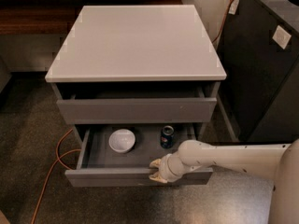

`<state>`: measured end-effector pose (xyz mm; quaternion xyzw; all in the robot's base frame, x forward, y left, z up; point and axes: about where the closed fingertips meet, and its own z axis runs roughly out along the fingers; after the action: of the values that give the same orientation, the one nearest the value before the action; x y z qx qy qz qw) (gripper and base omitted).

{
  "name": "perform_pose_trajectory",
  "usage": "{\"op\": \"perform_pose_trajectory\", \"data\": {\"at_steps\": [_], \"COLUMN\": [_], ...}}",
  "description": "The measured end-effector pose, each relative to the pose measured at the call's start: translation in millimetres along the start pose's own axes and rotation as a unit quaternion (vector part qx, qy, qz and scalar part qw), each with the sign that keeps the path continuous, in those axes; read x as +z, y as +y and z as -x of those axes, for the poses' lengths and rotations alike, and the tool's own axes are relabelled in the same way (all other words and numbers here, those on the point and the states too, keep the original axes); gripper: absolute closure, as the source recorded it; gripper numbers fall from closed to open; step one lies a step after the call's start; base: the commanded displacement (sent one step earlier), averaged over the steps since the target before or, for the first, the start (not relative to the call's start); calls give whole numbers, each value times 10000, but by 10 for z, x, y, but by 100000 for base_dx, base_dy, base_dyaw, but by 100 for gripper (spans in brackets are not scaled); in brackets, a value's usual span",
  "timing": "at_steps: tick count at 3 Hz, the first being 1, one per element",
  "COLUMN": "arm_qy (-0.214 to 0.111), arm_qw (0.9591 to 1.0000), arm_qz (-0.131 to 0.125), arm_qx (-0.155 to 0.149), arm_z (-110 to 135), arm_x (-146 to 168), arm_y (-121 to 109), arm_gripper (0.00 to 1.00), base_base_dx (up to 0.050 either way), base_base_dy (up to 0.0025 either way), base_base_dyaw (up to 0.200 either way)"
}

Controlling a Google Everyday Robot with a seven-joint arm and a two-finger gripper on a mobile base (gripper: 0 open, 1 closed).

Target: Pick pepsi can from middle drawer and place on counter

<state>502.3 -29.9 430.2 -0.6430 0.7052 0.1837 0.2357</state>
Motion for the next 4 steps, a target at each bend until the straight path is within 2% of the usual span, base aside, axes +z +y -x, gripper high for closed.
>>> {"op": "perform_pose_trajectory", "data": {"at_steps": [3,4], "arm_qy": [18,74], "arm_qw": [10000,9994], "arm_qz": [92,324], "arm_qx": [29,64], "arm_z": [5,23], "arm_x": [12,28], "arm_y": [73,237], "arm_gripper": [100,100], "base_base_dx": [0,0], "base_base_dy": [0,0], "base_base_dyaw": [0,0]}}
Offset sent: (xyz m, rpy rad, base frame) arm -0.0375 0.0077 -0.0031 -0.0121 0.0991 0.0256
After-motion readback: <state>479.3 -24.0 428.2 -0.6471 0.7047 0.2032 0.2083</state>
